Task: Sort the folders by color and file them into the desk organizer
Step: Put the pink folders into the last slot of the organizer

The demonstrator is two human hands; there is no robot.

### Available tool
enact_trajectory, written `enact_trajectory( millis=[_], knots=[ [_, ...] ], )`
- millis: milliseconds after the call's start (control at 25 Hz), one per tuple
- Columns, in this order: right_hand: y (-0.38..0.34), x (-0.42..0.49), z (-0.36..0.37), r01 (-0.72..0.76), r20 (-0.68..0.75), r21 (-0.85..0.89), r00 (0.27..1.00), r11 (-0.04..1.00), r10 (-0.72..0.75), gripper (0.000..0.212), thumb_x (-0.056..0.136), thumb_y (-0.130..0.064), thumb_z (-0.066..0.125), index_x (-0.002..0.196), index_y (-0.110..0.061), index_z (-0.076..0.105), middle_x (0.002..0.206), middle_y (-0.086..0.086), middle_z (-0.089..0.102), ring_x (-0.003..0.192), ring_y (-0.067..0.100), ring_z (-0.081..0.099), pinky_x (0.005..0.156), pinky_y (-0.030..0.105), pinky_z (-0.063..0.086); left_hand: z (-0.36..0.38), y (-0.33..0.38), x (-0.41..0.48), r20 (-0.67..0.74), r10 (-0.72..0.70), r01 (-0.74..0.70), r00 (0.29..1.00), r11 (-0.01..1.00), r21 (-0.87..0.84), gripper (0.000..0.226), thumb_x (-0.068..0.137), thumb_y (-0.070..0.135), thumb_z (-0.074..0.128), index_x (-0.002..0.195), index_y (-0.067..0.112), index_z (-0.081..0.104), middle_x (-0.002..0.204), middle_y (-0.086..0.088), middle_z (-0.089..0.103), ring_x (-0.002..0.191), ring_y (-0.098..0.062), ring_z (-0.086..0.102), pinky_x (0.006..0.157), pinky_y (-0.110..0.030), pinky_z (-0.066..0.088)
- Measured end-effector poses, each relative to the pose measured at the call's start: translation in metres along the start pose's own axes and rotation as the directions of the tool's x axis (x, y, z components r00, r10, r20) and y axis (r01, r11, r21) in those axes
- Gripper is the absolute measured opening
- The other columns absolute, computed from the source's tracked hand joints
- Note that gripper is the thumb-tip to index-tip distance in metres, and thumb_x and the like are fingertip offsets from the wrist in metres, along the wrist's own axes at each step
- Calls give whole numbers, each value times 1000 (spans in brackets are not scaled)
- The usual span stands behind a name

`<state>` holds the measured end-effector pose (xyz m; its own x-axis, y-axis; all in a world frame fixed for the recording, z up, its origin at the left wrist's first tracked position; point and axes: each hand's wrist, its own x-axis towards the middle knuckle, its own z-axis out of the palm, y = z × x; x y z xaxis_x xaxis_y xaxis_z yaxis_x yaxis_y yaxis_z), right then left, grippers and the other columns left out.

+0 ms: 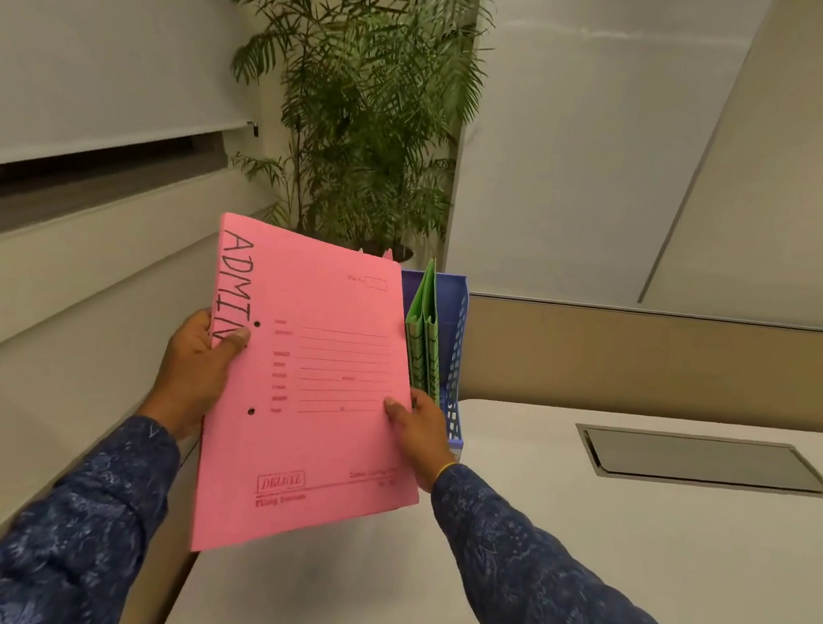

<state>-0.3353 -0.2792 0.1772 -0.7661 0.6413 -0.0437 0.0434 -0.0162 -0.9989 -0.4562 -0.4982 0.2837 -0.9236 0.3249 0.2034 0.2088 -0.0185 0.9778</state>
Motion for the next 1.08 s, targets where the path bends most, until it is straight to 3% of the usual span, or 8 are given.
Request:
enact_trajectory(
  millis=[120, 200, 360, 520, 600, 680, 880, 1080],
  knots=[
    [4, 9, 0, -53, 20, -17, 998, 998, 53, 38, 96, -22, 59, 131, -9, 55, 127, 10, 64, 107, 24, 65, 96, 44, 53, 14, 0, 20, -50, -11, 14, 999, 998, 63, 12, 98, 17, 55, 108, 21, 59, 112, -8, 69, 88, -24, 67, 72, -40, 58],
    [9, 8, 1, -32, 29, -86, 999, 996, 34, 54, 95, -25, 61, 143, -11, 41, 136, 7, 57, 117, 23, 59, 102, 42, 49, 27, 2, 28, -111, 3, 8, 994, 995, 99, 13, 97, 21, 54, 109, 21, 58, 111, -4, 68, 95, -28, 66, 82, -48, 57],
    [20, -2, 10, 135, 88, -200, 989, 970, -119, 48, 92, -31, 65, 134, -29, 43, 129, -11, 51, 117, 7, 53, 98, 22, 48, 64, 9, 36, -244, 90, -49, 966, 984, 170, 16, 96, 17, 50, 112, 15, 53, 110, -2, 63, 92, -22, 60, 75, -33, 51],
    [23, -9, 20, 241, 171, -332, 966, 912, -193, 73, 87, -59, 60, 146, -25, 35, 138, -17, 37, 127, 0, 37, 103, 12, 30, 102, 11, 41, -298, 158, -131, 941, 985, 110, 20, 97, 10, 46, 115, 5, 48, 116, -7, 62, 99, -25, 60, 78, -34, 49],
    [23, -8, 24, 277, 248, -369, 949, 887, -194, 86, 80, -70, 60, 150, -29, 31, 149, -17, 32, 133, -2, 30, 109, 18, 26, 118, 6, 42, -318, 226, -200, 921, 973, 113, 22, 98, 9, 45, 119, 4, 45, 123, -13, 61, 107, -28, 61, 80, -34, 53],
    [26, -6, 27, 328, 287, -432, 933, 840, -216, 96, 75, -75, 60, 152, -30, 25, 157, -14, 26, 139, 2, 28, 113, 26, 27, 131, -3, 40, -330, 278, -259, 902, 961, 102, 25, 99, 8, 44, 124, 5, 41, 128, -15, 59, 112, -27, 61, 75, -23, 54],
    [38, 7, 21, 324, 211, -568, 946, 757, -247, 75, 89, -55, 59, 151, -30, 27, 155, -9, 35, 139, 12, 37, 114, 35, 37, 150, -25, 36, -321, 327, -319, 889, 944, 80, 36, 97, 2, 47, 131, 0, 36, 127, -12, 56, 113, -22, 57, 89, -38, 56],
    [53, 20, 3, 258, 149, -710, 965, 655, -218, 59, 98, -39, 52, 152, -29, 30, 140, 2, 54, 122, 22, 54, 98, 38, 48, 149, -38, 43, -199, 318, -292, 927, 945, 150, 50, 86, -2, 58, 128, 11, 35, 112, 2, 58, 103, -20, 63, 84, -46, 59]
  ],
)
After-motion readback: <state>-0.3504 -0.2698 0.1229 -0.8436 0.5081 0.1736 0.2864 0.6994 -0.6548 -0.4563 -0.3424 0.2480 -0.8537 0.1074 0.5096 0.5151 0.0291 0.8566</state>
